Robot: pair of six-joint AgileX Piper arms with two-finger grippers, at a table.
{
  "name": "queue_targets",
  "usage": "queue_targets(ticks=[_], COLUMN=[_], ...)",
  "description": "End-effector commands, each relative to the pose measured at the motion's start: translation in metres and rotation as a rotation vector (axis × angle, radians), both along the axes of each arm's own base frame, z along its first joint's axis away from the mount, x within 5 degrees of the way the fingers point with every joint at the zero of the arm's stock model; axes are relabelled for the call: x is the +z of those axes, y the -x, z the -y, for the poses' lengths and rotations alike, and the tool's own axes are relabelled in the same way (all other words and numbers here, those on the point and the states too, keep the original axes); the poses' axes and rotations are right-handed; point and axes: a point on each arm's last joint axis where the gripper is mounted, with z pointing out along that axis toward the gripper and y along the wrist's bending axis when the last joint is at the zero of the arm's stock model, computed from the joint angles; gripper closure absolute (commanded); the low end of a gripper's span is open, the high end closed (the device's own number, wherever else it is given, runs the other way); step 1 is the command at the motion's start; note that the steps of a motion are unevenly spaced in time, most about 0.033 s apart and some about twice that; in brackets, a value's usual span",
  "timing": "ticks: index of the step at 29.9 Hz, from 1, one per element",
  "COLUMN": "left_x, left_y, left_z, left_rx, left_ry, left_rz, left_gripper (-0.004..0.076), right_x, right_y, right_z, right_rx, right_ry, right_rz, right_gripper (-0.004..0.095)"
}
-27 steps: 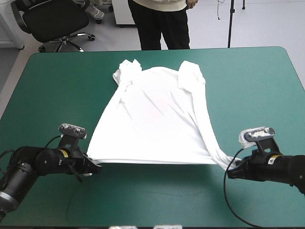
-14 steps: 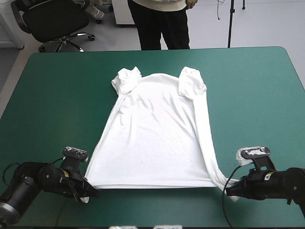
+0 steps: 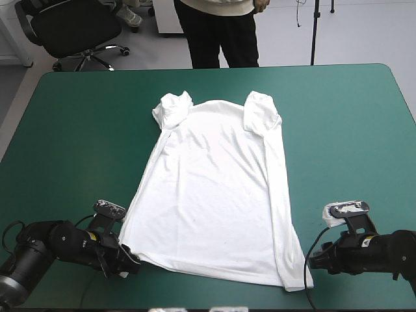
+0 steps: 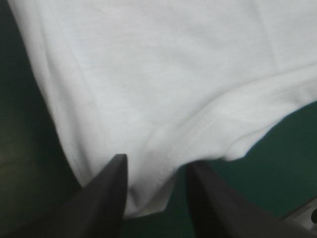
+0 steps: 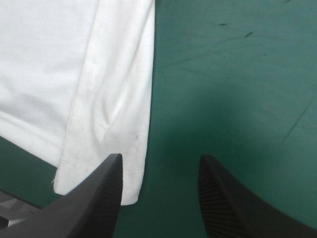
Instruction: Fold the cloth
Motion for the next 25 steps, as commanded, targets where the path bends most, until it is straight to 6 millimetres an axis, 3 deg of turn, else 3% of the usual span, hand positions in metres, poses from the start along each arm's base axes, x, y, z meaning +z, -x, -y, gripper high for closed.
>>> queue_targets(ticks=[1, 4, 8, 11, 15, 19, 25], left_x=[0.017, 0.038, 0.092, 0.130, 0.161, 0.158, 0.108], left_y=[-0.002, -0.002, 0.008, 0.022, 0.043, 0.053, 0.046], left_z=[0.004, 0.006, 0.005, 0.002, -0.002, -0.007, -0.014], left_rx=[0.015, 0.012, 0.007, 0.033, 0.108, 0.165, 0.275], left_ry=[0.051, 0.066, 0.110, 0.154, 0.242, 0.240, 0.128], left_rz=[0.004, -0.002, 0.090, 0.189, 0.283, 0.295, 0.136], left_gripper=[0.0230, 0.0216, 0.0217, 0.0218, 0.0218, 0.0244, 0.0270], right_x=[0.030, 0.056, 0.086, 0.096, 0.098, 0.101, 0.102], right_y=[0.002, 0.011, 0.026, 0.034, 0.041, 0.047, 0.049], right_z=[0.001, 0.006, 0.012, 0.012, 0.009, 0.006, 0.006], right_rx=[-0.022, -0.057, -0.085, -0.080, -0.059, -0.052, -0.050], right_ry=[-0.025, 0.006, 0.054, 0.054, 0.021, -0.013, -0.018], right_rz=[0.167, 0.299, 0.419, 0.417, 0.360, 0.372, 0.379], right_gripper=[0.0439, 0.0440, 0.0446, 0.0470, 0.0509, 0.0521, 0.0521])
